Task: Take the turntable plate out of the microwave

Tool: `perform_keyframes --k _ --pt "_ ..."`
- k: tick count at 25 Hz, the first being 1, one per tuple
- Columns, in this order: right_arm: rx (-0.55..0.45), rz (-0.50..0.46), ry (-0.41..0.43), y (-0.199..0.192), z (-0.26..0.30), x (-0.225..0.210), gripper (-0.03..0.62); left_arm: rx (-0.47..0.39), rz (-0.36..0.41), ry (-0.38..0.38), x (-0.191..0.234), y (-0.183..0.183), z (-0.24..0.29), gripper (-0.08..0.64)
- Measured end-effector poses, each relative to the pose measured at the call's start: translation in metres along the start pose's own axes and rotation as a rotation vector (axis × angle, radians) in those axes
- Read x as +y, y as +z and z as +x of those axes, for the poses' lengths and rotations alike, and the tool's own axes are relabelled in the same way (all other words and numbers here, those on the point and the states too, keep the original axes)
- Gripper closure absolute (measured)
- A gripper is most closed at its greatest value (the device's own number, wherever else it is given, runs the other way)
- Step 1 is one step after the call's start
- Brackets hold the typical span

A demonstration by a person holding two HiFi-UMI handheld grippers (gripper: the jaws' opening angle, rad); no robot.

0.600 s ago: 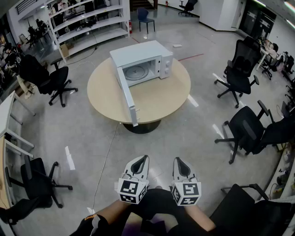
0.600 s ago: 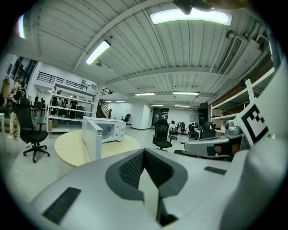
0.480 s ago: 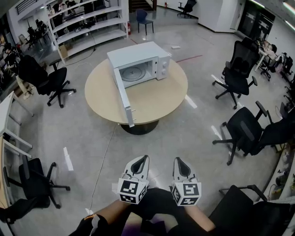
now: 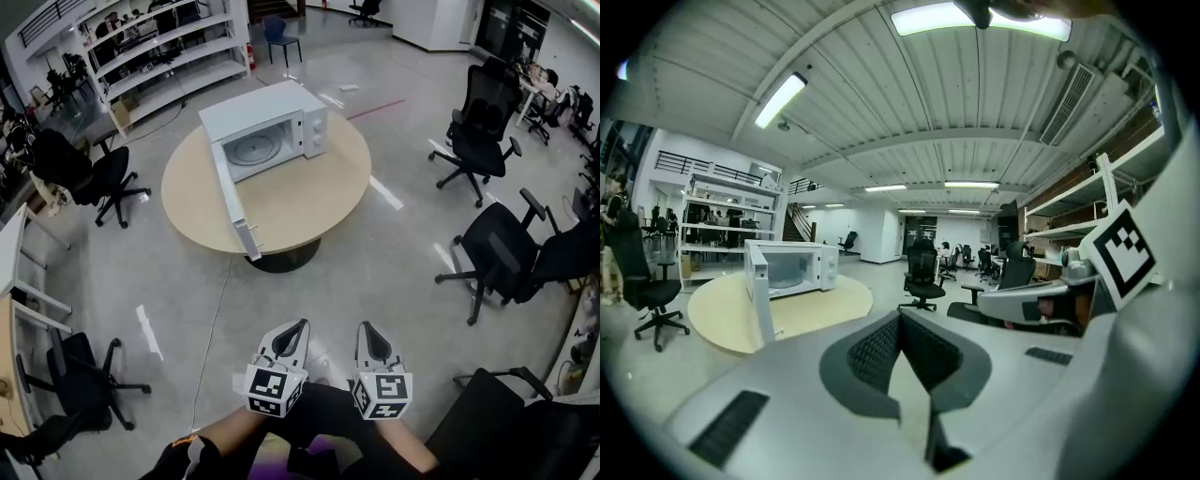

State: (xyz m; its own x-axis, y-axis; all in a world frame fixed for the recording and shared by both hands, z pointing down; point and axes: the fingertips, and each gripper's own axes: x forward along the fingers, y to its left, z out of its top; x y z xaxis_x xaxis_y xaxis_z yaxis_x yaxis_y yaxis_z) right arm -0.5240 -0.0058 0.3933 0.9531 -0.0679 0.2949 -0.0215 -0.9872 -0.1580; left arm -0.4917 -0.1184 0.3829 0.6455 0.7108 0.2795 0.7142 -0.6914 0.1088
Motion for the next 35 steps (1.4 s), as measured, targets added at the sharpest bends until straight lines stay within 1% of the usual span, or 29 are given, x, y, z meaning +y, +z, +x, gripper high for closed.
perform_keyframes --k 5,8,11,15,20,27,32,35 --pt "0.021 0.012 -0.005 -0.001 0.024 -0.011 0.575 0.032 -0.018 0.007 0.017 -0.003 0.027 0.514" --pt "0.027 0.034 -0.031 0.003 0.046 -0.026 0.575 0.04 -0.029 -0.015 0.028 0.0 0.056 0.514" --pt "0.041 0.054 -0.056 0.011 0.08 -0.04 0.575 0.038 -0.04 -0.041 0.046 0.009 0.09 0.514" --pt "0.094 0.013 -0.053 0.025 0.132 -0.044 0.575 0.045 -0.077 -0.045 0.082 0.022 0.133 0.514" --pt "0.147 -0.049 -0.049 0.043 0.201 -0.048 0.575 0.017 -0.085 -0.059 0.125 0.041 0.184 0.514" --pt "0.145 -0.088 -0.056 0.079 0.271 -0.042 0.575 -0.012 -0.091 -0.111 0.172 0.067 0.232 0.514" --pt "0.131 -0.101 -0.075 0.098 0.302 -0.04 0.575 -0.021 -0.081 -0.15 0.193 0.081 0.253 0.514" --pt "0.123 -0.106 -0.086 0.105 0.316 -0.039 0.575 -0.032 -0.075 -0.16 0.205 0.088 0.264 0.514"
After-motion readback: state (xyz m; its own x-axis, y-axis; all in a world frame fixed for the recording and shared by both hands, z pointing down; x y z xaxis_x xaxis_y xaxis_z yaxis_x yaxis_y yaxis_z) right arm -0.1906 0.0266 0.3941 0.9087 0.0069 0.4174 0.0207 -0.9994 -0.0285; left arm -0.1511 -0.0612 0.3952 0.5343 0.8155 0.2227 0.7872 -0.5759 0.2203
